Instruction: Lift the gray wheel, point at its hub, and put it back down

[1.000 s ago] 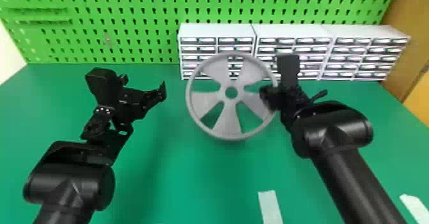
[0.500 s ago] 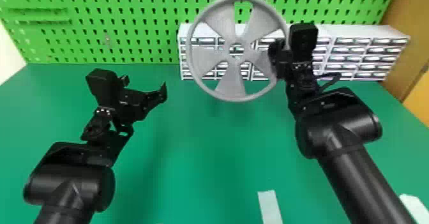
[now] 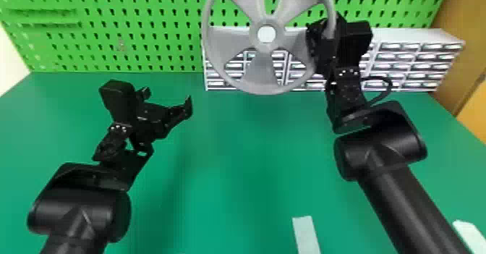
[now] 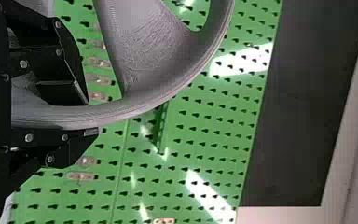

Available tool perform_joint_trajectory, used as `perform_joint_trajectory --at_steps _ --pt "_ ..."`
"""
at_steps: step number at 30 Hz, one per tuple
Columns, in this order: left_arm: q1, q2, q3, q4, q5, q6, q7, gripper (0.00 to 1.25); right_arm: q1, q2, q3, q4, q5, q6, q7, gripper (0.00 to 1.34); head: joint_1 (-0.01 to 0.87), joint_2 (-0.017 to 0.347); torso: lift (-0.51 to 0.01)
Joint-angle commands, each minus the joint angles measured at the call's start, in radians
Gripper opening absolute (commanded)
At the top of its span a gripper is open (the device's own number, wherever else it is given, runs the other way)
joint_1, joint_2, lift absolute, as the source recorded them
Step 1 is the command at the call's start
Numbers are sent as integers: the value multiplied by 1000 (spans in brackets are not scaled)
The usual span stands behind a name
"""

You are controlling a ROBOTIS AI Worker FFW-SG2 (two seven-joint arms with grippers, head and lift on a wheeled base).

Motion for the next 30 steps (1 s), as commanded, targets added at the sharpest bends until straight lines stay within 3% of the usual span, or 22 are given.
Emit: perform_joint_trajectory --at_steps 1,11,20,24,26,29,30 --pt "10 0 9 -29 4 57 -33 1149 -21 -2 14 35 1 -73 0 11 692 48 -88" --pt "73 0 43 -121 2 112 -89 1128 -27 -15 18 45 11 -112 -5 11 692 48 -88" --pt "136 0 70 -250 10 152 -151 1008 -12 -25 14 42 -4 -132 -5 11 692 48 -88" --pt "159 0 83 -299 11 174 -188 879 -8 -31 11 42 -15 -149 -5 11 692 48 -88" --pt "174 0 89 -323 11 177 -194 758 -8 -33 11 39 -15 -150 -5 11 692 48 -88" --pt "191 0 90 -348 15 180 -188 548 -6 -38 11 35 -15 -150 -5 11 692 48 -88" --pt "195 0 89 -356 13 184 -185 385 -6 -39 11 35 -16 -150 -6 11 692 48 -88"
